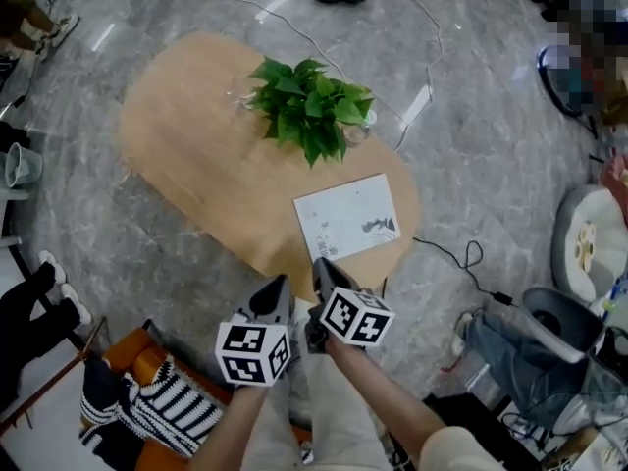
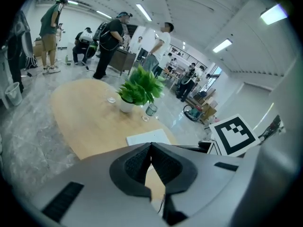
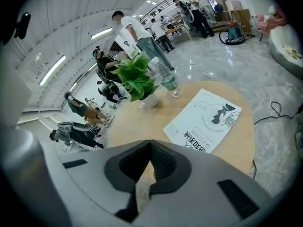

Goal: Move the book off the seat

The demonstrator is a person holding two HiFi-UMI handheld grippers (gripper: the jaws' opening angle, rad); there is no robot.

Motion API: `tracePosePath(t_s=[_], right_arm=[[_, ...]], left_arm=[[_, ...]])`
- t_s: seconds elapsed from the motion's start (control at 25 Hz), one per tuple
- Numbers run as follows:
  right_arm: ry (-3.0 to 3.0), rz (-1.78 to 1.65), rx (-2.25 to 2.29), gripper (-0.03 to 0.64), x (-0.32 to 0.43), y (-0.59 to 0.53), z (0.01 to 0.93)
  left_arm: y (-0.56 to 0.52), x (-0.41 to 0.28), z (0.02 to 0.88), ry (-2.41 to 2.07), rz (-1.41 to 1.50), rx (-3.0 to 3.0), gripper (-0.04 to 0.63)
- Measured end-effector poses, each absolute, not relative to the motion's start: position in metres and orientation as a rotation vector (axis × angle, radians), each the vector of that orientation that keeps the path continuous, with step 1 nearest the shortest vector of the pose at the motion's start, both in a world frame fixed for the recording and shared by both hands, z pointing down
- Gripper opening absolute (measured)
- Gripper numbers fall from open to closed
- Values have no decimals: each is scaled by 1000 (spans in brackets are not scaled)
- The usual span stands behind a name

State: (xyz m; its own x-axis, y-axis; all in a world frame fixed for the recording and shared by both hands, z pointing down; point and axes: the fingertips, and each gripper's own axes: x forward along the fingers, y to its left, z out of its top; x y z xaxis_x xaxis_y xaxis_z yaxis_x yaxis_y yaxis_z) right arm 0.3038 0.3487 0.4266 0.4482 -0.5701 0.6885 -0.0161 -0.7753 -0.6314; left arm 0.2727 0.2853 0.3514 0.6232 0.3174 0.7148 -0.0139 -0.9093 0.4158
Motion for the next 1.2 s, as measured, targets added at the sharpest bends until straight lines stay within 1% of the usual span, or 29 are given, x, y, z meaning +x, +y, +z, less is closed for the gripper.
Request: tracePosePath(t_s=[0.2,0.36,0.68,1.2], right_arm=[[628,-1357,-2192,6,282,316,384],[692,-1395,-2203,6,255,300,351],[869,-1364,-2250,6,217,268,261],[1144,-1310,-2277,6,146,192,164]], left_arm=[[260,259,311,173,1123,2477,9],[245,236,278,141,1096,2459,9],[210,188,203,67,979,2456,9],[153,101,135,-89,988,2523,9]])
